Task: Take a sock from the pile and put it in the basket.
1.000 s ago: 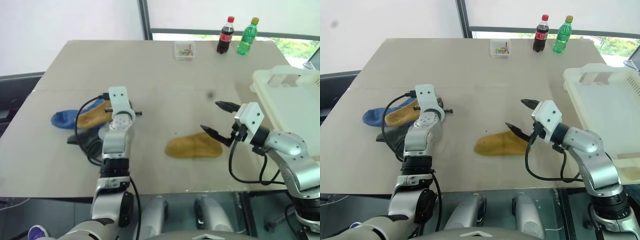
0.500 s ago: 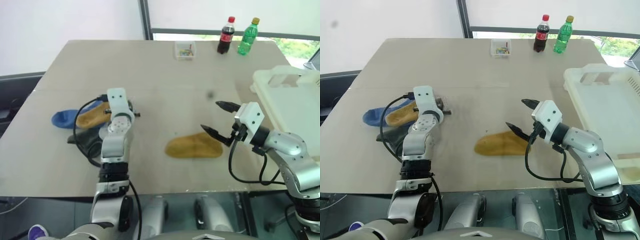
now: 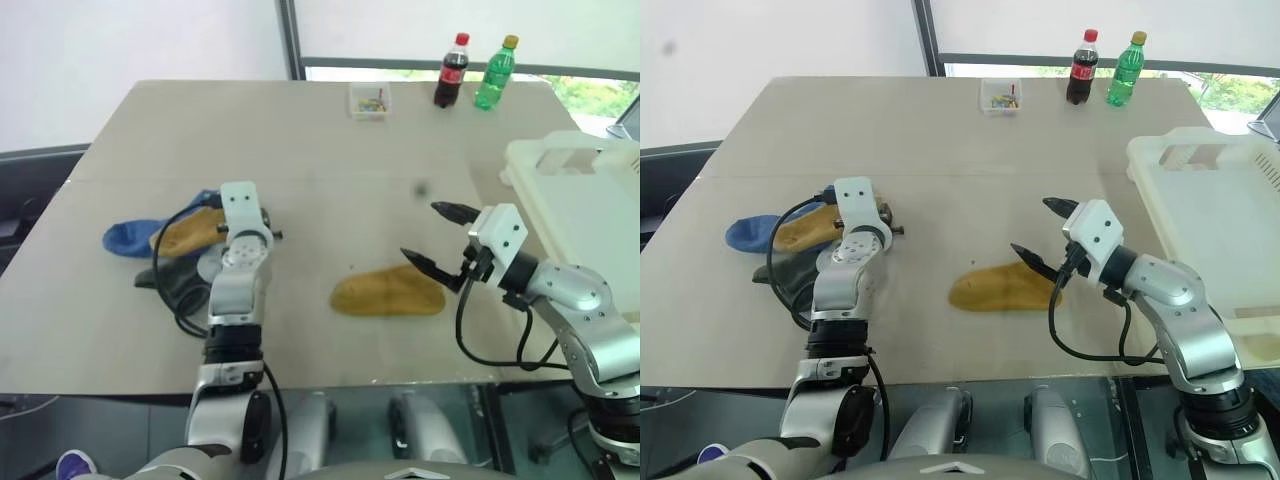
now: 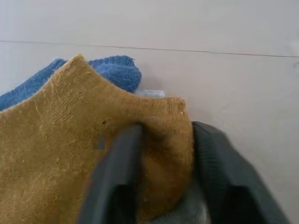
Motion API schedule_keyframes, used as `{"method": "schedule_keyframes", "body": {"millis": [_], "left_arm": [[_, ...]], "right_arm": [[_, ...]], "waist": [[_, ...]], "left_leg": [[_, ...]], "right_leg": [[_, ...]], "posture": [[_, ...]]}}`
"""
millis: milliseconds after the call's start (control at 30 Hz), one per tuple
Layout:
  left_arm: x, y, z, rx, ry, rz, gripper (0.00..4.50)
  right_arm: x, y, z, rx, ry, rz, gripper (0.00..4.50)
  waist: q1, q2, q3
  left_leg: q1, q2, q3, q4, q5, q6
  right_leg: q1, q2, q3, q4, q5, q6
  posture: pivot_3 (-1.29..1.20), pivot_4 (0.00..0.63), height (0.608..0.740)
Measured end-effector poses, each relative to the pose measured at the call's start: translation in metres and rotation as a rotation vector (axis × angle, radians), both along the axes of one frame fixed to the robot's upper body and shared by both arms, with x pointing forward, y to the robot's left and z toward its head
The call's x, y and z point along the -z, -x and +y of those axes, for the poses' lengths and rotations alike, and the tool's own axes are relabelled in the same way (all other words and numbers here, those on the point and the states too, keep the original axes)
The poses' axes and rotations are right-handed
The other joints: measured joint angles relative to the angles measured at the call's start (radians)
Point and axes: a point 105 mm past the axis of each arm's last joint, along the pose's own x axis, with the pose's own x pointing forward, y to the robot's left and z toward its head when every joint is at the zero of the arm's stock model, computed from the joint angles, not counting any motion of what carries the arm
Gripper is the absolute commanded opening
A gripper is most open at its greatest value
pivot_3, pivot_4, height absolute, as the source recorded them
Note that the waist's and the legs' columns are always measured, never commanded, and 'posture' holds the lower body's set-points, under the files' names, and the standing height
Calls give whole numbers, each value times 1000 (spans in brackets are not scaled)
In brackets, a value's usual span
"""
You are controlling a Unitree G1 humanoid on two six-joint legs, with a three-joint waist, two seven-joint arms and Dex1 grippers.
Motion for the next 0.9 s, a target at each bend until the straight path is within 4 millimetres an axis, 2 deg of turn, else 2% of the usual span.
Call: {"method": "schedule_keyframes", "body": {"millis": [33, 267, 400, 600, 700, 833, 900], "left_arm": [[0, 0, 0, 0, 0, 0, 20], [-4, 1, 1, 2, 0, -28, 20], [-4, 8, -1, 39, -15, -47, 20], [-14, 22, -28, 224, -16, -95, 20], [-12, 29, -40, 304, -16, -79, 20], [-12, 30, -33, 260, -11, -73, 20], [-15, 25, -15, 156, 9, -81, 20]], "right_arm": [[0, 0, 0, -1, 0, -1, 4500], [0, 1, 0, -1, 1, 1, 4500], [0, 1, 0, 0, 1, 2, 4500], [0, 1, 0, -1, 1, 2, 4500], [0, 1, 0, 0, 1, 4, 4500], [1, 0, 0, 2, 2, 10, 4500], [2, 0, 0, 4, 3, 12, 4500]], "waist": [[0, 0, 0], [0, 0, 0], [-2, 0, 0], [3, 0, 0], [0, 0, 0], [-2, 0, 0], [-2, 0, 0]], "left_leg": [[0, 0, 0, 0, 0, 0], [0, 0, 0, 0, 0, 0], [0, 0, 0, 0, 0, 0], [0, 0, 0, 0, 0, 0], [0, 0, 0, 0, 0, 0], [0, 1, 0, 0, 0, 0], [0, 1, 0, 0, 0, 0]], "right_leg": [[0, 0, 0, 0, 0, 0], [0, 0, 0, 0, 0, 0], [0, 0, 0, 0, 0, 0], [0, 0, 0, 0, 0, 0], [0, 0, 0, 0, 0, 0], [0, 0, 0, 0, 0, 0], [0, 1, 0, 1, 0, 0]], "posture": [[0, 150, 740], [0, 150, 740], [0, 150, 740], [0, 150, 740], [0, 150, 740], [0, 150, 740], [0, 150, 740]]}}
